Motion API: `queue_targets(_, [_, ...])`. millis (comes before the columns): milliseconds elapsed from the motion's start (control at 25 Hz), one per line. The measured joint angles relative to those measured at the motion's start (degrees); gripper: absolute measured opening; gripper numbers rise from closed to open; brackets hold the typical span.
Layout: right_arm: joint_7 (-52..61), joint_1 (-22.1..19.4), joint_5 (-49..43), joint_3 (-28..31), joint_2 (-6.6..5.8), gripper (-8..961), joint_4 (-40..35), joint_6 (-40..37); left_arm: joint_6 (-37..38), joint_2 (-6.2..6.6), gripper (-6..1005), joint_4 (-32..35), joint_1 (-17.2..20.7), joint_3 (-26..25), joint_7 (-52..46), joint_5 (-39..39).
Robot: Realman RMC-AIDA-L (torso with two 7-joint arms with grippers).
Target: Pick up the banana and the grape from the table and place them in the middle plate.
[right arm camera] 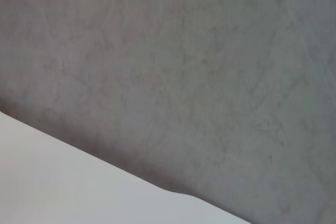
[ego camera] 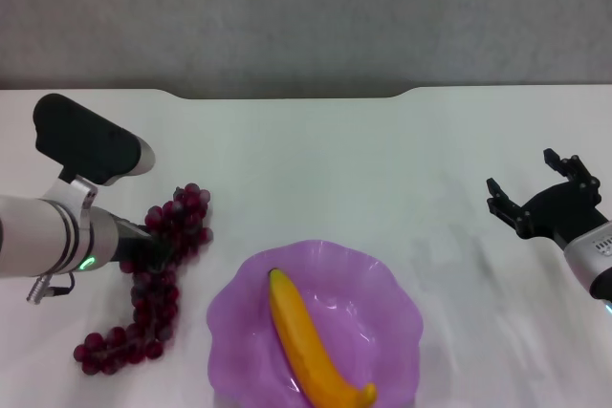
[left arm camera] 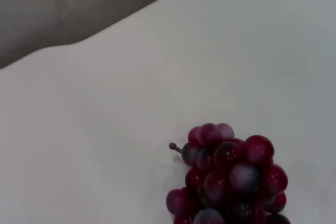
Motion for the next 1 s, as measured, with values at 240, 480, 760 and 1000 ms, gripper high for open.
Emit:
queue_targets(240, [0.04, -0.10, 0.00, 0.00, 0.00, 875, -0.06, -0.18, 4.35, 0.05, 309, 5.98, 5.05, 1.24, 0.27, -0.64])
queue_targets(480, [0.03, -0.10, 0.00, 0.00, 0.00, 876, -0.18, -0.08, 8.71, 0.28, 291, 12.62, 10.32, 2.07, 2.35, -4.11])
queue_targets(760, [0.04, -0.10, 0.00, 0.00, 0.00, 876, -0.31, -0.02, 12.63, 0.47, 280, 16.66, 15.02, 0.19, 15.58, -19.73])
queue_targets(1000, [0.03, -0.09, 0.00, 0.00, 0.04, 875, -0.43, 0.26, 15.13, 0.43, 230, 17.47, 17.64, -1.67, 30.50, -36.16])
